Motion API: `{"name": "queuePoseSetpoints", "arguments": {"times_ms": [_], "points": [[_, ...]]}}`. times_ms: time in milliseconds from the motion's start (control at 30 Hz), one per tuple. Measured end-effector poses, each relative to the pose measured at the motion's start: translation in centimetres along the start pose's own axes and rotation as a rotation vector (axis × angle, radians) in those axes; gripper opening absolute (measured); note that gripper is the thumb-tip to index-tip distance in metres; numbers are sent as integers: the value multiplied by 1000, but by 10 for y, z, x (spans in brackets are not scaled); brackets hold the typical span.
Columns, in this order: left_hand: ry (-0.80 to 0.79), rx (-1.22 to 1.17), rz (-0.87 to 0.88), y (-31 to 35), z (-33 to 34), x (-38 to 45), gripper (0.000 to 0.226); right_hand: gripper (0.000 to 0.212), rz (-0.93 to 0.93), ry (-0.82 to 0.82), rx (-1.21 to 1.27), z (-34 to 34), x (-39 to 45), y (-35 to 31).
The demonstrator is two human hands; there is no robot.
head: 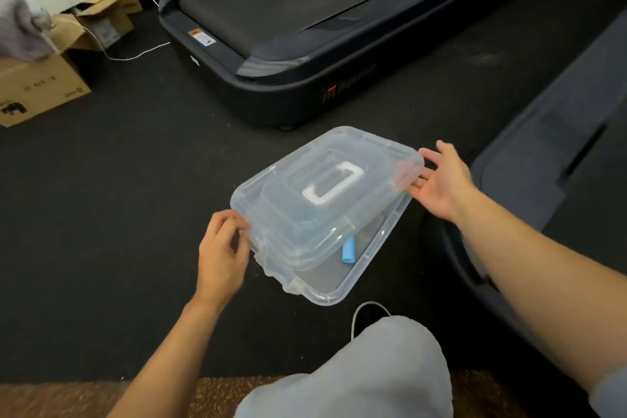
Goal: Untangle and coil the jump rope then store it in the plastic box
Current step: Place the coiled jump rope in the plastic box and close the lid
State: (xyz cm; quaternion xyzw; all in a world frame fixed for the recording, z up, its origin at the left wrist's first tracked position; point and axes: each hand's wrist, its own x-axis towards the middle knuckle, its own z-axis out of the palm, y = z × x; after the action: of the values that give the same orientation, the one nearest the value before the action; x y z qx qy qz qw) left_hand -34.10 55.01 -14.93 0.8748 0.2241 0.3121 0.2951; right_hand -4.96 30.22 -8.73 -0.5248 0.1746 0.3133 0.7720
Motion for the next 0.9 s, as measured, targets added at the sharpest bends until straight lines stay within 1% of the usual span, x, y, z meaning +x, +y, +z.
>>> {"name": "queuePoseSetpoints", "arguments": {"times_ms": [67, 133, 167, 233, 300, 367, 433, 567, 600, 633, 700, 733, 767, 833, 900], "points": [[-45, 37, 34, -1, 6, -10, 22, 46, -62, 48, -363, -7, 5, -1], [-76, 56, 44, 0, 12, -20, 22, 56, -154, 87, -661, -8, 9, 1], [-80, 65, 45, 1, 14, -25, 23, 61, -193, 105, -773, -7, 9, 2], [-75, 92, 49, 2, 19, -32, 22, 62, -244, 142, -1008, -2, 8, 4], [-69, 133, 58, 3, 21, -37, 21, 56, -257, 175, -1197, 1, 9, 6], [-48, 180, 44, 3, 21, -43, 23, 50, -278, 191, -1336, 1, 13, 11], [-18, 142, -33, 11, 21, -52, 21, 50, -265, 182, -1377, 0, 16, 15], [34, -73, -309, 42, 29, -69, 9, 56, -258, 160, -1350, 3, 20, 19], [59, -131, -400, 47, 33, -73, 10, 59, -261, 153, -1343, 4, 19, 19], [95, -209, -515, 51, 36, -76, 17, 63, -255, 143, -1336, 4, 21, 19], [147, -445, -818, 57, 42, -76, 34, 63, -215, 127, -1312, 4, 23, 17], [148, -586, -954, 58, 44, -76, 41, 58, -199, 123, -1301, 4, 25, 16], [131, -708, -1055, 55, 46, -76, 45, 53, -185, 120, -1295, 5, 27, 15], [58, -861, -1177, 50, 46, -73, 52, 49, -167, 123, -1264, 7, 34, 12], [-15, -965, -1249, 53, 42, -71, 47, 51, -142, 153, -1161, 12, 40, 10]]}}
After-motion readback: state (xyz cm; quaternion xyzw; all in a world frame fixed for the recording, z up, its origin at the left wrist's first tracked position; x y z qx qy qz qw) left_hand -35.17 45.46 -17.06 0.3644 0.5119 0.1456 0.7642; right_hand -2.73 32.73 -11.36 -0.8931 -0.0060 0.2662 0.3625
